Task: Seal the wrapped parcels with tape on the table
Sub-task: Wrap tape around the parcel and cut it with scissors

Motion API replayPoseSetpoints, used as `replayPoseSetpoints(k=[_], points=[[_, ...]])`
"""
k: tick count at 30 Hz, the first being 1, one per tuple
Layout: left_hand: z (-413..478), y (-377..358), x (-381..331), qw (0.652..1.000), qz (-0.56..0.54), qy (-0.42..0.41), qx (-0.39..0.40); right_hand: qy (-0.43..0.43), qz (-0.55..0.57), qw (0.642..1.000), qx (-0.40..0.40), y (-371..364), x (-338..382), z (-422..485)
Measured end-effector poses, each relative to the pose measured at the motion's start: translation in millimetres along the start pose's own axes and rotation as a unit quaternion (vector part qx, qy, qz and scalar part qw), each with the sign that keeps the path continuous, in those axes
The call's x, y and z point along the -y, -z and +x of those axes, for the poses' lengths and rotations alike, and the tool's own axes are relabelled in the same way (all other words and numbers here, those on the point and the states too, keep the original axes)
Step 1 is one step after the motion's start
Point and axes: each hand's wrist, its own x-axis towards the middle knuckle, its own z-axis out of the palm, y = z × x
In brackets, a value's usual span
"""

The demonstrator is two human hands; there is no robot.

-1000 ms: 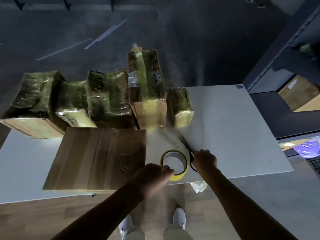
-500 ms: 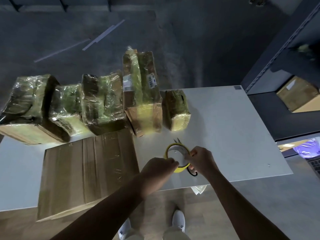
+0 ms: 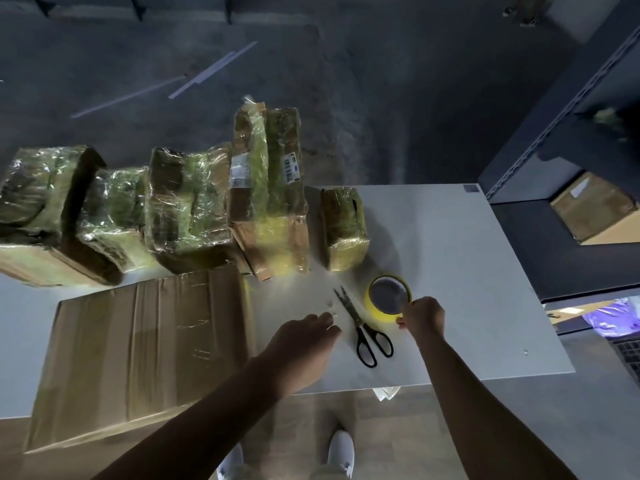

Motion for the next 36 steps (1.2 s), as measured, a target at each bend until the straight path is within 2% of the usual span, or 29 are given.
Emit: replayPoseSetpoints(k=[2,4,7,11,15,18,20,22,25,27,30,33,36], points=[[-3,0,2,1.0,-0.002,0.013,0.004,-0.003,-0.01,1.0,-0.003,-1,1,-4],[-7,6,3,1.0,-0.01,0.01,-0.015,0.014,-0.037,0.998,-0.043,0,5,-17],[-12,22,1,0.997,-0.029,0.011,-0.065,0.072,-0.065,0.991,-0.087,-5,22,-47],[-20,40,12,0.988,-0.035,0.049,-0.139,0.197,-0.081,0.977,-0.021,-33,58,-81],[-35,46,34,0.982,-0.017,0.094,-0.164,0.244,-0.043,0.968,0.03,-55,95,-110],[-49,51,46,0.971,-0.012,0.133,-0.196,0.307,-0.033,0.95,0.046,-69,111,-128],[-60,54,56,0.958,0.001,0.168,-0.231,0.366,0.004,0.93,0.042,-77,119,-142],[-74,58,66,0.945,0.008,0.21,-0.252,0.386,0.047,0.919,0.058,-88,128,-152],[-94,57,80,0.94,0.017,0.259,-0.222,0.346,0.07,0.926,0.134,-101,143,-156],[-103,50,86,0.946,0.016,0.264,-0.187,0.28,0.093,0.933,0.204,-102,154,-160],[-109,37,87,0.954,0.022,0.258,-0.149,0.191,0.143,0.926,0.293,-110,157,-165],[-109,35,87,0.957,0.023,0.254,-0.14,0.134,0.172,0.92,0.326,-123,147,-170],[-109,38,88,0.954,0.011,0.268,-0.13,0.132,0.164,0.919,0.332,-122,134,-179]])
